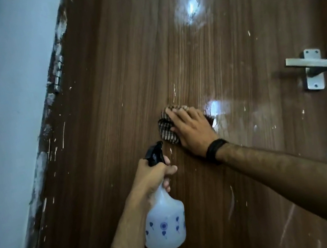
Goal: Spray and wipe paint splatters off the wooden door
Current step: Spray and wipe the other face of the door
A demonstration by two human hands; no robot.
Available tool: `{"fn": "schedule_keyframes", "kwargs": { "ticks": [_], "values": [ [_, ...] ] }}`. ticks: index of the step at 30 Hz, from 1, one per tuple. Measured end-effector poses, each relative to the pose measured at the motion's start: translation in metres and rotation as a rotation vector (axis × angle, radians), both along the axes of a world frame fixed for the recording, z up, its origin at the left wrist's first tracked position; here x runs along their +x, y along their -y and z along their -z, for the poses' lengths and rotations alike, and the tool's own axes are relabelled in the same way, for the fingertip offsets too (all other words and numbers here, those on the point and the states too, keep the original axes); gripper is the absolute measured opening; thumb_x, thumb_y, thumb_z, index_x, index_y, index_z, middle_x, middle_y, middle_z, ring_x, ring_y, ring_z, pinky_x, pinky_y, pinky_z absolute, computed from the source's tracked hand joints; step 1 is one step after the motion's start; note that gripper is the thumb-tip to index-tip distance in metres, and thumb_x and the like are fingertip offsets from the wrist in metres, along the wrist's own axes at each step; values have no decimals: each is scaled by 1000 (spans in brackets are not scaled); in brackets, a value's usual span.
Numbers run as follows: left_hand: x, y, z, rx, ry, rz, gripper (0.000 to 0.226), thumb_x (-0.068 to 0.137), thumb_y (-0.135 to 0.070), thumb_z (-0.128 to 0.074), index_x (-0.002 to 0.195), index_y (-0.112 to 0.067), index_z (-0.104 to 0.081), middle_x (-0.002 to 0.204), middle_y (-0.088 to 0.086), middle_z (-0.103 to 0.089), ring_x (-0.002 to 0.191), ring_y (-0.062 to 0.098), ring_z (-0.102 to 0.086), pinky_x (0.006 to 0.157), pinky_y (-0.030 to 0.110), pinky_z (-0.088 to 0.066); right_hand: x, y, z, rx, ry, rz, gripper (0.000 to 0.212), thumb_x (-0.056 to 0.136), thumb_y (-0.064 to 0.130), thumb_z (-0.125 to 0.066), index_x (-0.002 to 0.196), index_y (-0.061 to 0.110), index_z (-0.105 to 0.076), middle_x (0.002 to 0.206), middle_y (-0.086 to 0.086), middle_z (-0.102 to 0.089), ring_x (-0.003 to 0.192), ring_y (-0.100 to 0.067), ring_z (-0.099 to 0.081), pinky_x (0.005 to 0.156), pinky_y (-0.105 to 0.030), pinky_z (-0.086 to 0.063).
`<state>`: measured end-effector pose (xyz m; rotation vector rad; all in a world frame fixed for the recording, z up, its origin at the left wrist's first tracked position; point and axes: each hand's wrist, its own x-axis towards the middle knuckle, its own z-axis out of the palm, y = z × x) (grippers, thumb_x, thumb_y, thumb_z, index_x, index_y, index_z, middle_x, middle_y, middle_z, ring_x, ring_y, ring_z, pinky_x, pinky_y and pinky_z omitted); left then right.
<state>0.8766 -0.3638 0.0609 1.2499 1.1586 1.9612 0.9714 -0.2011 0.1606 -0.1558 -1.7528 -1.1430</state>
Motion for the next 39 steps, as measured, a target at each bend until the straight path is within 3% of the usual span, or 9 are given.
{"fn": "schedule_keyframes", "kwargs": {
  "ticks": [5, 9, 12, 16, 23, 26, 29, 35, 39],
  "values": [
    [3, 2, -4, 29, -2, 14, 16, 87, 6, -64, 91, -9, -60, 69, 6, -60, 42, 10, -45, 43, 26, -42, 18, -17, 64, 185, 291, 86, 74, 77, 34, -65, 145, 12, -42, 136, -9, -53, 103, -27, -49, 90, -41, -41],
    [-4, 12, -3, 5, -25, -14, 16, 87, 7, -64, 86, -9, -62, 64, 5, -56, 41, 10, -43, 42, 26, -41, 24, -23, 80, 286, 468, 117, 70, 76, 35, -71, 138, 14, -49, 131, -7, -56, 102, -24, -45, 90, -38, -42],
    [-8, 20, -1, -37, -65, -36, 16, 88, 5, -65, 90, -10, -62, 69, 4, -60, 43, 9, -44, 45, 26, -42, 24, -20, 52, 208, 326, 65, 74, 82, 27, -63, 148, 14, -35, 131, -7, -56, 106, -25, -45, 92, -41, -43],
    [-14, 31, -2, -84, -84, -60, 17, 88, 5, -66, 90, -11, -60, 63, 1, -58, 41, 8, -45, 43, 25, -43, 31, -11, 1, -42, 4, -24, 59, 95, 22, -61, 149, 12, -38, 133, -14, -54, 116, -35, -47, 96, -53, -44],
    [-12, 36, 5, -140, -107, -24, 16, 87, 5, -66, 90, -10, -61, 61, 0, -61, 41, 8, -45, 42, 24, -44, 31, -11, 16, -105, -47, 18, 50, 102, 27, -50, 149, 12, -41, 135, -11, -52, 117, -31, -41, 100, -51, -40],
    [2, 25, 8, -169, -152, 54, 17, 87, 5, -66, 87, -10, -58, 49, -2, -54, 37, 9, -42, 40, 23, -42, 35, -16, 48, -55, -5, 3, 51, 101, 26, -52, 148, 11, -43, 135, -12, -53, 111, -33, -48, 93, -48, -42],
    [14, 9, 12, -182, -157, 136, 17, 86, 4, -68, 86, -10, -58, 55, 2, -50, 37, 11, -41, 41, 24, -42, 49, -21, 54, -1, 66, 23, 48, 101, 24, -53, 147, 10, -46, 134, -12, -56, 107, -33, -51, 88, -44, -40],
    [47, -22, 29, -233, -137, 208, 17, 87, 6, -67, 89, -9, -59, 73, 9, -55, 38, 11, -40, 42, 23, -41, 97, -31, 14, -193, -225, 87, 48, 102, 24, -47, 148, 12, -43, 133, -12, -54, 110, -28, -41, 93, -48, -44],
    [79, -32, 33, -270, -268, 244, 17, 87, 5, -65, 87, -10, -59, 65, 5, -58, 42, 12, -41, 44, 24, -41, 151, -38, 39, -245, -225, 160, 49, 101, 25, -43, 149, 12, -40, 133, -15, -51, 111, -30, -38, 94, -51, -45]
  ]
}}
